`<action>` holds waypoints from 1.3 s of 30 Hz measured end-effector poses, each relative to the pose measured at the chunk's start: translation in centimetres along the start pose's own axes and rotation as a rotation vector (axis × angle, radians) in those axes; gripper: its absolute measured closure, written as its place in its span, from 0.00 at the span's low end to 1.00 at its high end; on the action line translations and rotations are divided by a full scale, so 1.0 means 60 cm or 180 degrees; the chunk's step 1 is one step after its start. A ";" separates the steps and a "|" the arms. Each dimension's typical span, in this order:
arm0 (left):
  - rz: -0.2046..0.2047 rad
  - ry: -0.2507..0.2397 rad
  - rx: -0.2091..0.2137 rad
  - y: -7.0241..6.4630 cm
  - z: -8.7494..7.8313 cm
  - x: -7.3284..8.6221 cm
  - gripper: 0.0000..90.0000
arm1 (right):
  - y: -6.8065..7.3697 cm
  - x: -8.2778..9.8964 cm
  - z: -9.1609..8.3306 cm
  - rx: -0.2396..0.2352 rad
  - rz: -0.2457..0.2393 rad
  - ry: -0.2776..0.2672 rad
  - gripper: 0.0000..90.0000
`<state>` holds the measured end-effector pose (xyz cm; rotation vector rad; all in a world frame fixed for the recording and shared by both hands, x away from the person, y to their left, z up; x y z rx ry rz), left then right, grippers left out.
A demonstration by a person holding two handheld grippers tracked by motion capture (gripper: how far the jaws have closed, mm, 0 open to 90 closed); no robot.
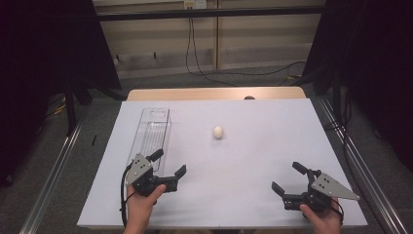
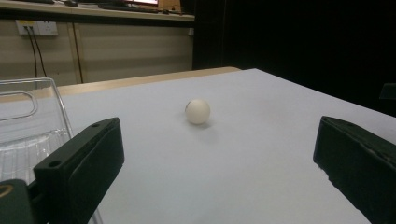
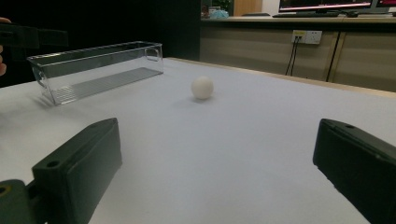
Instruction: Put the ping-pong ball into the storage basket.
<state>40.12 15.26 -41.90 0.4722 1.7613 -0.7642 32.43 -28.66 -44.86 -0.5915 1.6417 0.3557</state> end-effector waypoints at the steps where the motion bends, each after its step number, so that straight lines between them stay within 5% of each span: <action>1: -0.0017 -0.0001 -0.0033 -0.002 0.003 0.000 0.02 | 0.000 0.000 0.000 -0.0008 0.0002 -0.0003 0.01; 32: 0.0061 0.0111 0.0042 -0.018 0.038 0.000 0.03 | 0.001 -0.002 -0.002 -0.0026 0.0017 -0.0021 0.01; 37: -0.0019 0.0063 0.0040 -0.021 0.042 0.000 0.03 | 0.001 -0.002 -0.001 -0.0017 0.0011 -0.0025 0.01; 39: 0.0076 0.0123 0.0065 -0.019 0.042 -0.001 0.03 | 0.002 -0.002 -0.001 -0.0010 0.0016 -0.0025 0.01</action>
Point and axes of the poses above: each handheld gripper's, and its own axes: z roughly forward along the jaws, x roughly out of its underside, y roughly to its left, the point moved 1 cm from there along z, roughly forward along the jaws, and after that the axes turned 9 degrees about -z, right-handed, at the moved point
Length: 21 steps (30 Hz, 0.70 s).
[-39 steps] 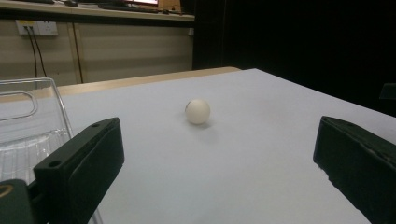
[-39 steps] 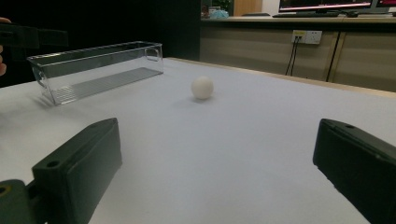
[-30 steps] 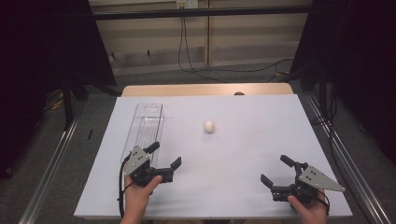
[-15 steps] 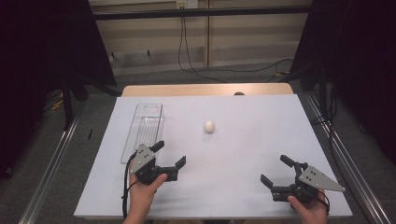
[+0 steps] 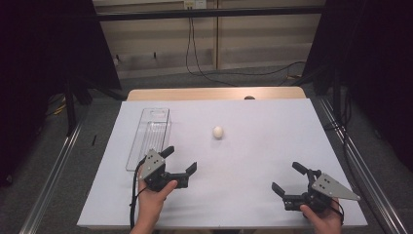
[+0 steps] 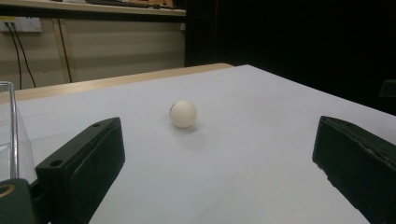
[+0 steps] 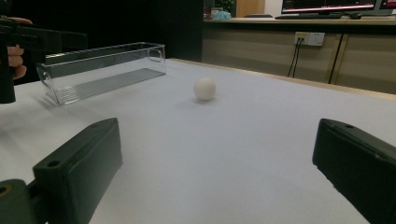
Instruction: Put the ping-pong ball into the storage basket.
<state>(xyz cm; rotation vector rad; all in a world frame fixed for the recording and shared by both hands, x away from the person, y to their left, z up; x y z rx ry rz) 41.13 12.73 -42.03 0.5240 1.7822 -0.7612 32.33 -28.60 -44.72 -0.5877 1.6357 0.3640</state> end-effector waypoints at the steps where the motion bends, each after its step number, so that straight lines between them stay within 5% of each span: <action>1: -0.0105 -0.0070 -0.0010 -0.004 0.004 0.001 0.03 | 0.000 0.000 0.000 -0.0001 0.0003 0.0001 0.01; 21: -0.0038 -0.0031 0.0023 -0.009 0.021 0.001 0.03 | 0.000 0.000 -0.001 -0.0021 -0.0015 0.0000 0.01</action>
Point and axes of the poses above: each handheld gripper's, and its own axes: z roughly forward along the jaws, x roughly out of its underside, y roughly to its left, the point moved 1 cm from there along z, roughly forward along the jaws, and after that the axes turned 9 degrees about -z, right-handed, at the moved point
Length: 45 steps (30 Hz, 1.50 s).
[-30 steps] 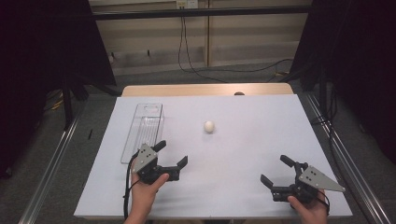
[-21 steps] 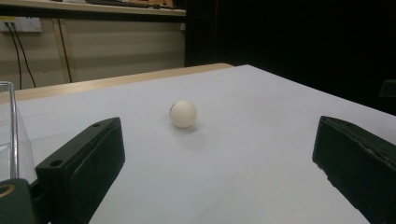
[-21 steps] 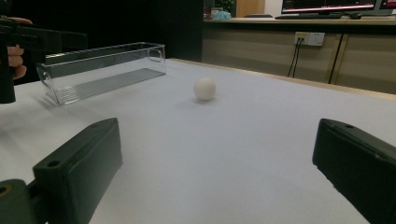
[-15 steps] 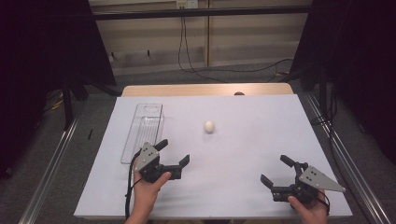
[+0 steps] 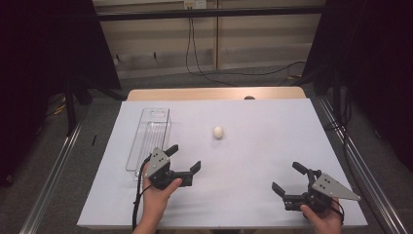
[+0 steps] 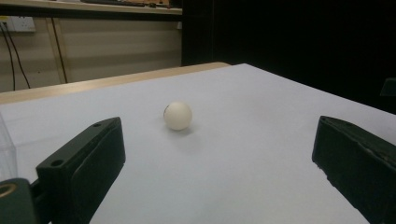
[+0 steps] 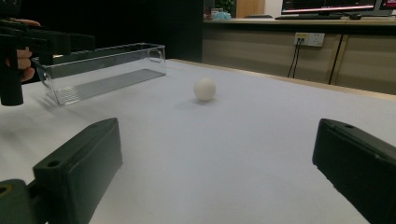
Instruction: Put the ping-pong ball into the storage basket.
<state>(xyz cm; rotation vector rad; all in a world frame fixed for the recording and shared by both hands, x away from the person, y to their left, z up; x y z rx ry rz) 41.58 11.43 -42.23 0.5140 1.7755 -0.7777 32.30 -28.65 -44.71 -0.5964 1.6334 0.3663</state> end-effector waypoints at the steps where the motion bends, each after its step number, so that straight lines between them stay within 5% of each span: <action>1: 0.0000 0.0000 0.0000 0.000 0.000 0.000 0.03 | 0.000 0.000 0.000 -0.0003 -0.0002 0.0001 0.01; 45: 0.0048 0.0018 -0.0060 0.000 0.032 0.005 0.03 | 0.000 0.000 0.000 -0.0022 -0.0038 -0.0011 0.01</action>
Point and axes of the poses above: each handheld gripper's, and its own axes: z roughly forward along the jaws, x roughly out of its underside, y roughly to its left, the point moved 1 cm from there along z, roughly forward along the jaws, and after that the axes turned 9 degrees about -z, right-handed, at the moved point
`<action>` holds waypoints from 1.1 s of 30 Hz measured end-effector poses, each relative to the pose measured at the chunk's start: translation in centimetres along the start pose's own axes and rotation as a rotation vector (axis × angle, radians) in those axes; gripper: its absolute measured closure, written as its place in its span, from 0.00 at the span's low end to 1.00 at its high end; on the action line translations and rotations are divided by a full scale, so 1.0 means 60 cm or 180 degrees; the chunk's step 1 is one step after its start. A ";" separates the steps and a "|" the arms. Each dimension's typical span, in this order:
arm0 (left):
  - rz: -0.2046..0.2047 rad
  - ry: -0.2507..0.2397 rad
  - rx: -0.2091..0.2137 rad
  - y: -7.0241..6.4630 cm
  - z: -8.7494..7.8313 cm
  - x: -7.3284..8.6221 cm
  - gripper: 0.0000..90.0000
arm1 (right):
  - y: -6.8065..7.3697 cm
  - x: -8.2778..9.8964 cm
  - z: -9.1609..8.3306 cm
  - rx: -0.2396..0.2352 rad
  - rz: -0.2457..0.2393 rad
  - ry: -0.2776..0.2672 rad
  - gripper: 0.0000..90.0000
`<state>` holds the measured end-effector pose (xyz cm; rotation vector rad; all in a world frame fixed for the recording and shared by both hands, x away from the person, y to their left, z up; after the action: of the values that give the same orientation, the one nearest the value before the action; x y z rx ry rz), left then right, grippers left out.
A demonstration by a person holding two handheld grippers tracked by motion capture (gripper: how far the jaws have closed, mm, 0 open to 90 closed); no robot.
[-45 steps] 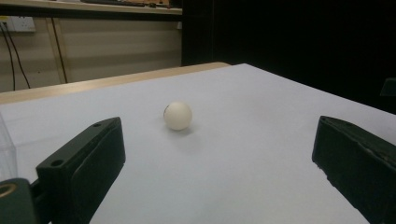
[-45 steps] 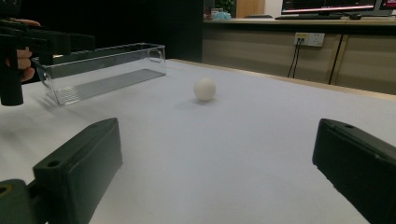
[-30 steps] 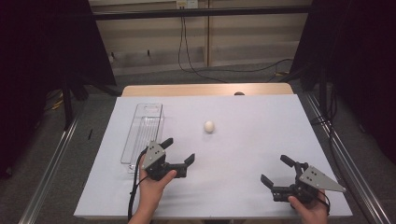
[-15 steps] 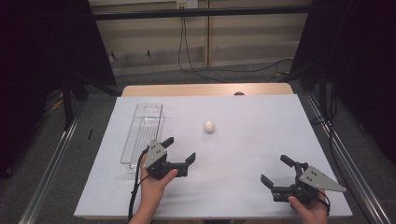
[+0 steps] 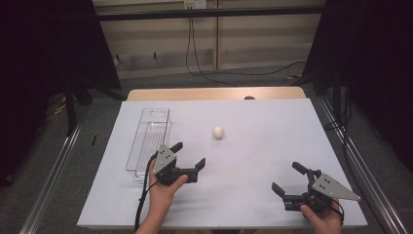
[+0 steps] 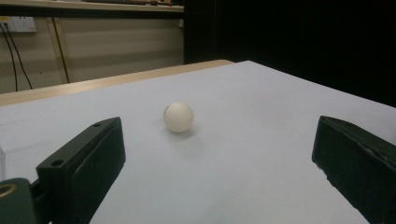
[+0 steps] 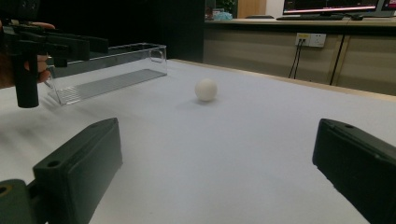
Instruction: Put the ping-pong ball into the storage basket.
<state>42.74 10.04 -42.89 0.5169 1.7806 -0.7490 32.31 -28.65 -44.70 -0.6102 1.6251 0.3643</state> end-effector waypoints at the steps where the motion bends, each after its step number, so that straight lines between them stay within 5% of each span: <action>1: 0.0021 0.0033 0.0004 0.001 0.001 0.000 0.03 | 0.000 0.000 0.000 -0.0007 -0.0008 0.0002 0.01; 33: -0.0022 0.0091 -0.0059 0.001 0.031 0.003 0.03 | -0.001 0.000 -0.001 0.0010 0.0005 0.0001 0.01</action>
<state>43.99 8.75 -43.50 0.5116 1.8151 -0.7326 32.30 -28.69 -44.67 -0.6068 1.6263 0.3626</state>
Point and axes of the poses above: each handheld gripper's, and its own axes: z roughly forward along the jaws, x roughly out of its underside, y roughly to its left, the point moved 1 cm from there along z, roughly forward along the jaws, and after that the axes turned 9 degrees about -z, right-handed, at the moved point
